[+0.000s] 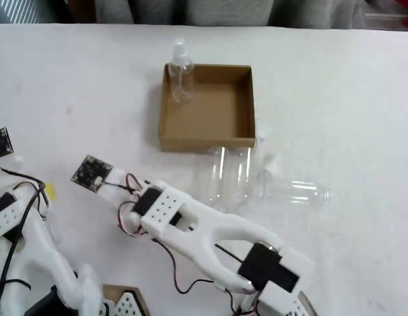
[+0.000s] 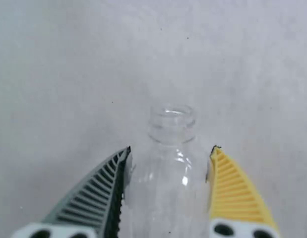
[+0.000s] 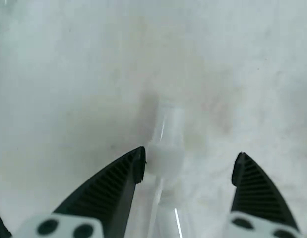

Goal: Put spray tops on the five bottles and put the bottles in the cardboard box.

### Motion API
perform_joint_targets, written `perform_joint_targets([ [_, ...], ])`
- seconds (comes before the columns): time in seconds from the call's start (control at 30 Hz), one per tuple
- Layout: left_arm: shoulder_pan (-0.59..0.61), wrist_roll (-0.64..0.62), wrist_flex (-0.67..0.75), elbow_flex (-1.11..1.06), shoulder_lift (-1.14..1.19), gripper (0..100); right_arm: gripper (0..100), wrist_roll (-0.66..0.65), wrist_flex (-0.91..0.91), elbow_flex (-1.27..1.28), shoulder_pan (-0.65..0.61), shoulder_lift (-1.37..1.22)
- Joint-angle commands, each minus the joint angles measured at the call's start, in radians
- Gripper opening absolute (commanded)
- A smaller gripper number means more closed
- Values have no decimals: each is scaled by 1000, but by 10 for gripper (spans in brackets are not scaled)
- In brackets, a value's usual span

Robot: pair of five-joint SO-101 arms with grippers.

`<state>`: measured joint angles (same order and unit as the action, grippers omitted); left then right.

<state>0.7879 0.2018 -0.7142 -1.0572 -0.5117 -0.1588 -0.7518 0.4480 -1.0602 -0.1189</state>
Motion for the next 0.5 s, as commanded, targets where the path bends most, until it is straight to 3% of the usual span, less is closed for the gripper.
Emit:
perform_joint_targets([
  [0.0, -1, -11, 21, 8, -35, 169, 262, -6, -35, -80, -8, -21],
  [0.47, -16, -9, 21, 8, -35, 169, 261, -41, -151, -258, -8, -203],
])
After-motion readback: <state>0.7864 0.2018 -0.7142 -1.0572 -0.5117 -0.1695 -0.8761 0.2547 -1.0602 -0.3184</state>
